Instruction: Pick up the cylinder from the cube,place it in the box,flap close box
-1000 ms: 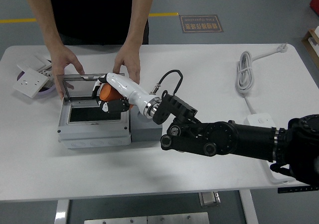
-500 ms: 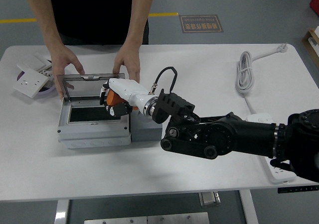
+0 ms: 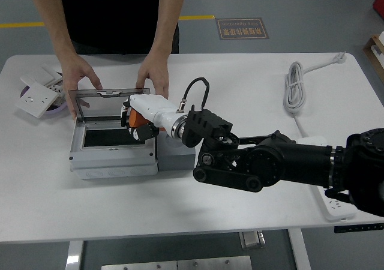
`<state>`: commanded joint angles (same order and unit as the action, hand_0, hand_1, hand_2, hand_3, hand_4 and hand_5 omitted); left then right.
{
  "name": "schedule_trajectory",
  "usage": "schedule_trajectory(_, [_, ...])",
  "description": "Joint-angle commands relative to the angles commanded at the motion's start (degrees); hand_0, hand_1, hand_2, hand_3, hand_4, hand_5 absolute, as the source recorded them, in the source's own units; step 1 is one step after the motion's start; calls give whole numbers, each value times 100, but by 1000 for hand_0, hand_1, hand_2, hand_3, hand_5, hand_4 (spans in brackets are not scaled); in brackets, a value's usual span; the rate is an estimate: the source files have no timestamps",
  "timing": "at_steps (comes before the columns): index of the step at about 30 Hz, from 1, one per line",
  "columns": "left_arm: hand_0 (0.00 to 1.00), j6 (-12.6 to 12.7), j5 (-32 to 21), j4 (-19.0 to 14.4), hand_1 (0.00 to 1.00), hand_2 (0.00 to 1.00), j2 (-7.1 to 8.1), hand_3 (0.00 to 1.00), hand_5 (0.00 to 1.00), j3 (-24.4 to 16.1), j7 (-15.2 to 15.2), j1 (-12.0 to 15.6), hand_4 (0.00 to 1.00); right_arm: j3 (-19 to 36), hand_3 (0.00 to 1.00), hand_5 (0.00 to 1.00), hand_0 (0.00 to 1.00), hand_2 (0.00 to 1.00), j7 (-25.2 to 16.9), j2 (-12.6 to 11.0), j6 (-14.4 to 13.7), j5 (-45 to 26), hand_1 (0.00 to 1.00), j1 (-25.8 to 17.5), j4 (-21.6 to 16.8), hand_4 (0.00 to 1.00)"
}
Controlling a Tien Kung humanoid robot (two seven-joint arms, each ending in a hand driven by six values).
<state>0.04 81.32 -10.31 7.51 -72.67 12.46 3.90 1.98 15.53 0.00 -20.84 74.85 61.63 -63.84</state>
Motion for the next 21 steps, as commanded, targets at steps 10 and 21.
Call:
schedule_trajectory(10, [923,1,24,0,852,854,2,951,2,-1,2,-7,2,5,417,2,300,426,203,0,274,202,368,20,-6,51])
schedule_trajectory(21, [923,-5,93,0,852,854,15,951,2,-48,9,-11,2,4,428,2,285,438,171,0,417,298,379,69,-60,70])
